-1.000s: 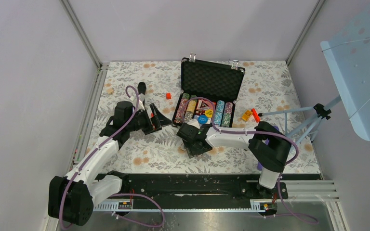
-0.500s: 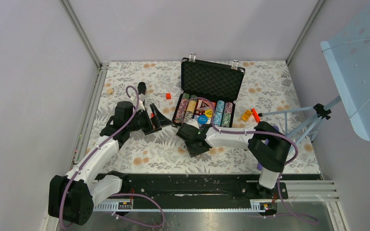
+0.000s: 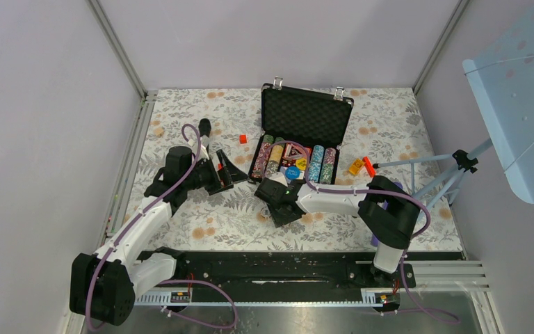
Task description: Pack up texas hold em set
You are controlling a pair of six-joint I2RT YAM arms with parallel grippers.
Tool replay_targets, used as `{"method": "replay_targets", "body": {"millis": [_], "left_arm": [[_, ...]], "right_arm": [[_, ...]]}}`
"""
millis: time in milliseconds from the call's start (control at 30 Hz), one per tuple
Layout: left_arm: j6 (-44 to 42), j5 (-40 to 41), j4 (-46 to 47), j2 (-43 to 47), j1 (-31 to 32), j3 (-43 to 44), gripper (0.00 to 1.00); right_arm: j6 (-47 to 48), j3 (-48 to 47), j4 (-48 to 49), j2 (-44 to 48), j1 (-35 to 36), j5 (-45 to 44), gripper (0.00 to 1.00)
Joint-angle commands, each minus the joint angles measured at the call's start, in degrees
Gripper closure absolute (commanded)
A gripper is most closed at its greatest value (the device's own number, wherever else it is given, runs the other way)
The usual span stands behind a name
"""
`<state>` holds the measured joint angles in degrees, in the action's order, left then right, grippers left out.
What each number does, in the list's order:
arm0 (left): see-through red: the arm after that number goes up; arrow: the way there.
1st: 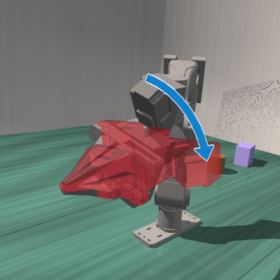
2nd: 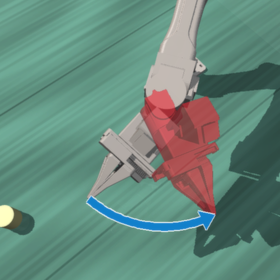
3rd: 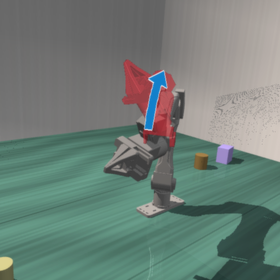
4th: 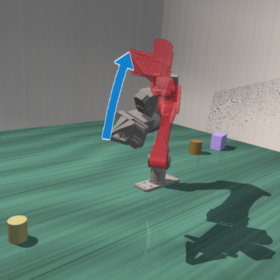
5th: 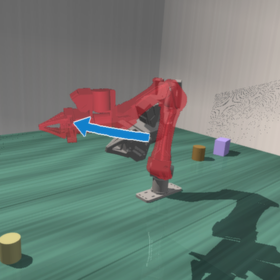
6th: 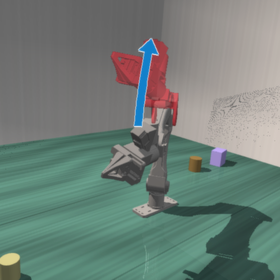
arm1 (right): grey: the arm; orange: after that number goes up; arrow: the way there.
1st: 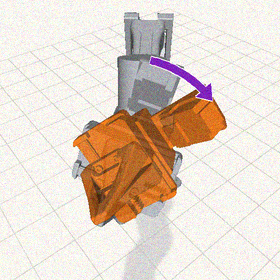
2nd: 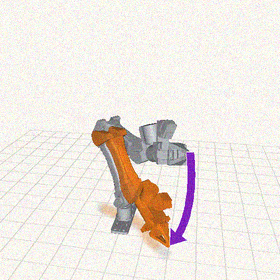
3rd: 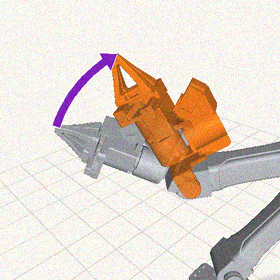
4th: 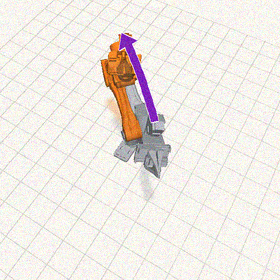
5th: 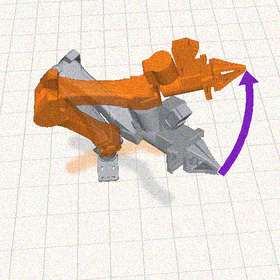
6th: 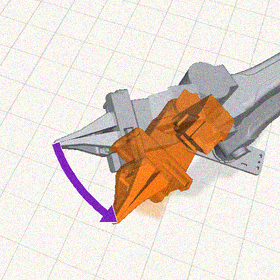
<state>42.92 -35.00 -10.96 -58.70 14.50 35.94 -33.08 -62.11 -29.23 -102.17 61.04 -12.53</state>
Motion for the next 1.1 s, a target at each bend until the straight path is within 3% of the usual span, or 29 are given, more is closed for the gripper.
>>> {"method": "replay_targets", "body": {"millis": [0, 733, 933, 1067], "left_arm": [[-0.49, -1.17, 1.05, 0.21, -0.35, 0.19, 0.05], [0.33, -1.36, 1.56, -0.04, -0.41, 0.1, 0.05], [0.24, -1.27, 1.58, -0.1, -0.42, 0.01, 0.05], [0.28, -1.38, 1.73, -0.06, -0.39, -0.06, 0.05]], "right_arm": [[0.76, -0.69, -0.78, 0.61, 0.31, -0.08, 0.57], [1.23, -0.67, -1.53, 6.08, -1.8, 0.12, 0.55], [0.56, 0.88, -1.56, 4.46, -2.45, -0.32, 0.37], [-0.19, 1.85, -1.45, 2.73, -2.5, 0.04, 0.36]]}}
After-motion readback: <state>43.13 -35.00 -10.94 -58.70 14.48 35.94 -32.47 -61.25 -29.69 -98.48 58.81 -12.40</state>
